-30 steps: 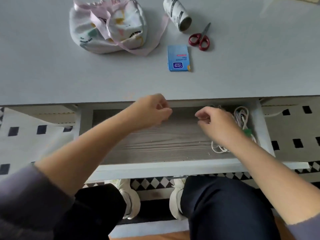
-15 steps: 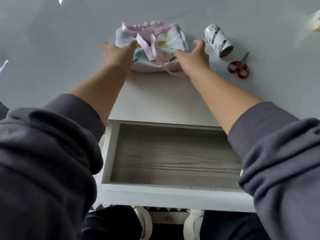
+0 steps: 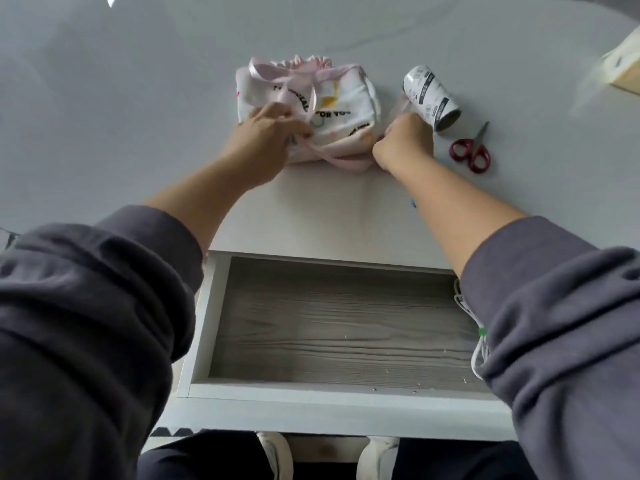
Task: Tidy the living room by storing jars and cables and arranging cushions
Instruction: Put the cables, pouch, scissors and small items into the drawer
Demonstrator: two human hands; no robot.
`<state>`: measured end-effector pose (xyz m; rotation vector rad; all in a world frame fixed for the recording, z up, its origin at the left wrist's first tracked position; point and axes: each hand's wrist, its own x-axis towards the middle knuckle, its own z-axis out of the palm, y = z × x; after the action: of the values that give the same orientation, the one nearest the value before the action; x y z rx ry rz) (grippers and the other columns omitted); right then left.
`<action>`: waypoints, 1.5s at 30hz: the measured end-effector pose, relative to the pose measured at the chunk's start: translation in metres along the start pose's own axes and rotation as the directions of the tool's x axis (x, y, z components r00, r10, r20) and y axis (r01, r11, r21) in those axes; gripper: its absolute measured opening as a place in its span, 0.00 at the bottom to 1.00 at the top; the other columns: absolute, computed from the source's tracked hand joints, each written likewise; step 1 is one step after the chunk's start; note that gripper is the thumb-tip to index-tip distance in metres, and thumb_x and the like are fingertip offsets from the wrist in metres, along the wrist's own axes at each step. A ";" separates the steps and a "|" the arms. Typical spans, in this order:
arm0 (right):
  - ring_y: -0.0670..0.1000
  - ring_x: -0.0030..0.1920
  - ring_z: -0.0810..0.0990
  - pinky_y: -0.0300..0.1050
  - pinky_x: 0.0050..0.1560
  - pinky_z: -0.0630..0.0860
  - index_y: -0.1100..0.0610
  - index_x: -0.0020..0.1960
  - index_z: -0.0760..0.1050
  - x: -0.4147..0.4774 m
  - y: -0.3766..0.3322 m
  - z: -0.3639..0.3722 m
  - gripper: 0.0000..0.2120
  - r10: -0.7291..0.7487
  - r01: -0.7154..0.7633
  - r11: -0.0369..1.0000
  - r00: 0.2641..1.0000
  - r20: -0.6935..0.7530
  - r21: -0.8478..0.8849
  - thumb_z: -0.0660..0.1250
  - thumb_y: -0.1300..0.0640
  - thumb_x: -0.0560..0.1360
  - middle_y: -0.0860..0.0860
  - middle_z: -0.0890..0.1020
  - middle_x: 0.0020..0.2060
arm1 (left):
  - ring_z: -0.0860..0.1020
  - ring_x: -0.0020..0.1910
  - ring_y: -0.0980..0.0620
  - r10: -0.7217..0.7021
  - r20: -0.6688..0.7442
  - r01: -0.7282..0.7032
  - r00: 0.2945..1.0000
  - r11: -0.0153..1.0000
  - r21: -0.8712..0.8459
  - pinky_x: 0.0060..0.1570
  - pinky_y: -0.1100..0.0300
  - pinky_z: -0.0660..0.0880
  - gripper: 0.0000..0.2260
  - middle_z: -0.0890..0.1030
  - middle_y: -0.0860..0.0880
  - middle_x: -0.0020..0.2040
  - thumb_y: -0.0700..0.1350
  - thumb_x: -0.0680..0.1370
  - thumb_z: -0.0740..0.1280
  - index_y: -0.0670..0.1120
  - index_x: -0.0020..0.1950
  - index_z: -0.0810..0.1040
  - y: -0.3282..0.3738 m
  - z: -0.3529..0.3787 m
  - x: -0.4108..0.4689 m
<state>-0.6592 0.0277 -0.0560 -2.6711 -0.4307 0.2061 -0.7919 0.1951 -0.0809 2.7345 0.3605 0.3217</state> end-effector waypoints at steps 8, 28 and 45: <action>0.47 0.37 0.74 0.33 0.39 0.64 0.61 0.37 0.81 -0.037 -0.032 -0.014 0.10 -0.417 0.614 0.748 0.730 -0.541 0.253 0.61 0.68 0.67 0.55 0.81 0.37 | 0.74 0.63 0.37 0.132 0.046 -0.132 0.990 0.991 -0.009 0.60 0.41 0.73 0.20 0.75 0.45 0.67 0.28 0.72 0.65 0.48 0.57 0.83 -0.007 -0.016 -0.044; 0.51 0.61 0.75 0.43 0.58 0.74 0.52 0.66 0.74 -0.072 -0.002 0.000 0.20 -0.149 0.089 0.930 0.978 0.143 0.358 0.65 0.60 0.74 0.53 0.74 0.65 | 0.79 0.38 0.49 -0.658 0.377 0.738 0.652 0.438 -0.513 0.38 0.55 0.80 0.20 0.80 0.44 0.46 0.47 0.75 0.72 0.38 0.62 0.73 0.024 -0.042 -0.060; 0.54 0.69 0.68 0.51 0.50 0.79 0.41 0.65 0.76 -0.243 0.082 0.020 0.20 -0.545 0.583 0.813 0.759 0.357 0.001 0.61 0.60 0.78 0.45 0.52 0.78 | 0.78 0.44 0.44 -0.631 0.343 0.701 0.696 0.700 -0.136 0.45 0.45 0.80 0.19 0.77 0.45 0.46 0.53 0.75 0.69 0.43 0.54 0.66 0.089 -0.013 -0.227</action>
<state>-0.8704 -0.1152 -0.0903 -2.4616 -1.3734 0.4715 -0.9910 0.0538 -0.0751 2.1463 1.1155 -0.2013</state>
